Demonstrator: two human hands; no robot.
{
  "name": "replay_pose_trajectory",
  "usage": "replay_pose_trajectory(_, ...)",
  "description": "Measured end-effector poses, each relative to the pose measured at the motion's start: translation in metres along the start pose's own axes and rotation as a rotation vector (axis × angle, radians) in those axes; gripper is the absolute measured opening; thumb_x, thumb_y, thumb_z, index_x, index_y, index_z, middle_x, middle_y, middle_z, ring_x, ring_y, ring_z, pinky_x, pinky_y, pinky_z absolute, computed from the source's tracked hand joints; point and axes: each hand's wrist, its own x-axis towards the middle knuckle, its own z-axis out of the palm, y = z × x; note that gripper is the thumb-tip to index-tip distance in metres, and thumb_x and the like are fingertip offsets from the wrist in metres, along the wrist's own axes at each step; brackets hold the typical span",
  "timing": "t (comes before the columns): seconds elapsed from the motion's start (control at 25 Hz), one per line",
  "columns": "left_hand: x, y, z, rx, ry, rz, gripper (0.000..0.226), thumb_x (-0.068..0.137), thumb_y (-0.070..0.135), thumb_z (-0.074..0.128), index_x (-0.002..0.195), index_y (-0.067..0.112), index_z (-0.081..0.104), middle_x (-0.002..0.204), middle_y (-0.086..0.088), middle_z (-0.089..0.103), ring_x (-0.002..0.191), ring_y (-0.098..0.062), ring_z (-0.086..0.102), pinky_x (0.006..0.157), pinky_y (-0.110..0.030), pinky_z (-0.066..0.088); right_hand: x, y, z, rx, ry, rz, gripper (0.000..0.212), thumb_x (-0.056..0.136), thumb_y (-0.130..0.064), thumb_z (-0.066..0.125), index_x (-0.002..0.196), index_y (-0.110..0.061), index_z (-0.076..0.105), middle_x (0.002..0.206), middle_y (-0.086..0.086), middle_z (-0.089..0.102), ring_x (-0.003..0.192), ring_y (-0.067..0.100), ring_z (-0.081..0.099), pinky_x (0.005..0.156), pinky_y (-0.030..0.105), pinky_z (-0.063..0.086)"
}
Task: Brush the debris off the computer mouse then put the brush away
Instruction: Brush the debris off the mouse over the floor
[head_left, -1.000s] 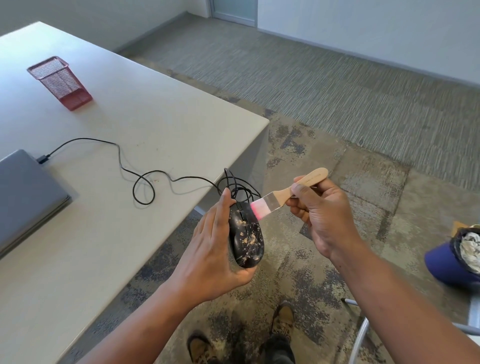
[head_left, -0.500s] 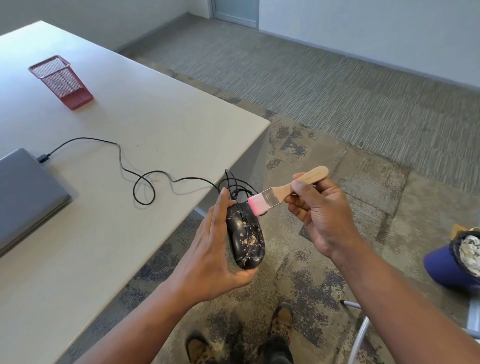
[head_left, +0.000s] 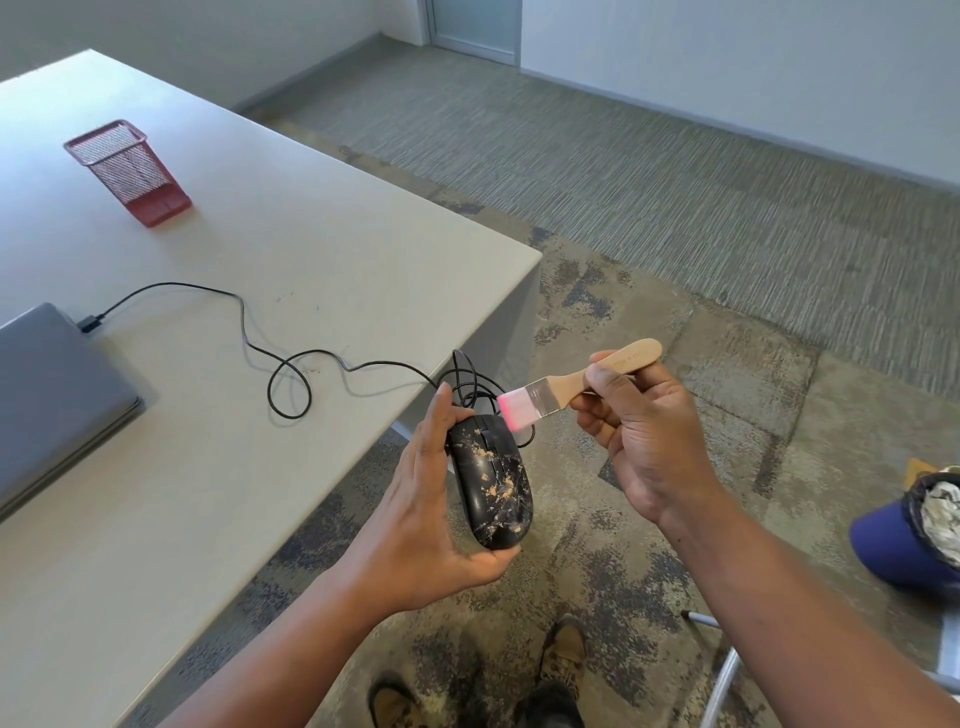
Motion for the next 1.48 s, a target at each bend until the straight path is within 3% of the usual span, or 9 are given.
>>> replay_pose_trajectory(0.24, 0.002, -0.005, 0.000, -0.022, 0.018, 0.024, 0.145, 0.069, 0.054, 0.089, 0.165, 0.048, -0.020, 0.160, 0.002, 0.037, 0.151, -0.022, 0.045, 0.124, -0.049, 0.041, 0.000, -0.001, 0.002, -0.002, 0.002, -0.023, 0.017, 0.094, -0.008, 0.073, 0.089, -0.023, 0.079, 0.084, 0.003, 0.076, 0.073, 0.015, 0.072, 0.067, 0.025, 0.059)
replay_pose_trajectory(0.6, 0.006, -0.017, 0.003, -0.031, 0.024, 0.051, 0.149, 0.070, 0.049, 0.093, 0.168, 0.039, -0.018, 0.161, -0.008, 0.038, 0.152, -0.024, 0.044, 0.122, -0.055, 0.042, 0.004, 0.001, 0.002, -0.033, 0.035, -0.037, 0.013, 0.093, -0.008, 0.074, 0.093, -0.021, 0.078, 0.084, 0.004, 0.076, 0.072, 0.015, 0.071, 0.066, 0.025, 0.059)
replay_pose_trajectory(0.76, 0.007, -0.023, 0.004, -0.035, 0.030, 0.056, 0.150, 0.070, 0.049, 0.095, 0.169, 0.036, -0.018, 0.162, -0.004, 0.037, 0.154, -0.023, 0.043, 0.123, -0.054, 0.041, 0.004, 0.000, 0.002, -0.015, -0.018, -0.031, 0.015, 0.094, -0.010, 0.074, 0.091, -0.024, 0.079, 0.085, 0.004, 0.076, 0.072, 0.014, 0.072, 0.067, 0.025, 0.059)
replay_pose_trajectory(0.88, 0.008, -0.026, 0.004, -0.035, 0.029, 0.050, 0.153, 0.069, 0.049, 0.096, 0.169, 0.033, -0.018, 0.163, -0.002, 0.037, 0.154, -0.022, 0.043, 0.123, -0.052, 0.042, 0.003, 0.001, 0.002, -0.063, 0.050, -0.081, 0.021, 0.095, -0.008, 0.072, 0.087, -0.026, 0.079, 0.082, 0.001, 0.076, 0.070, 0.012, 0.072, 0.064, 0.024, 0.058)
replay_pose_trajectory(1.04, 0.009, -0.028, 0.004, -0.029, 0.029, 0.059, 0.153, 0.069, 0.051, 0.096, 0.170, 0.030, -0.017, 0.163, -0.004, 0.037, 0.153, -0.021, 0.044, 0.122, -0.054, 0.043, -0.001, -0.001, 0.002, 0.024, -0.010, -0.058, 0.014, 0.092, -0.011, 0.074, 0.089, -0.024, 0.077, 0.079, 0.003, 0.073, 0.065, 0.012, 0.067, 0.061, 0.024, 0.057)
replay_pose_trajectory(1.28, 0.012, -0.029, 0.006, -0.049, 0.045, 0.075, 0.153, 0.069, 0.045, 0.098, 0.170, 0.030, -0.017, 0.162, -0.008, 0.038, 0.152, -0.023, 0.045, 0.121, -0.053, 0.044, -0.003, 0.006, -0.003, -0.109, 0.075, -0.105, 0.011, 0.097, -0.006, 0.068, 0.098, -0.017, 0.071, 0.077, -0.003, 0.073, 0.067, 0.011, 0.067, 0.062, 0.023, 0.057)
replay_pose_trajectory(1.48, 0.014, -0.028, 0.005, -0.052, 0.032, 0.052, 0.153, 0.069, 0.047, 0.097, 0.169, 0.034, -0.018, 0.162, -0.007, 0.037, 0.152, -0.021, 0.043, 0.122, -0.049, 0.042, -0.006, 0.003, -0.002, 0.000, -0.044, -0.122, 0.011, 0.089, -0.015, 0.072, 0.091, -0.025, 0.075, 0.078, 0.001, 0.071, 0.065, 0.011, 0.066, 0.062, 0.025, 0.057)
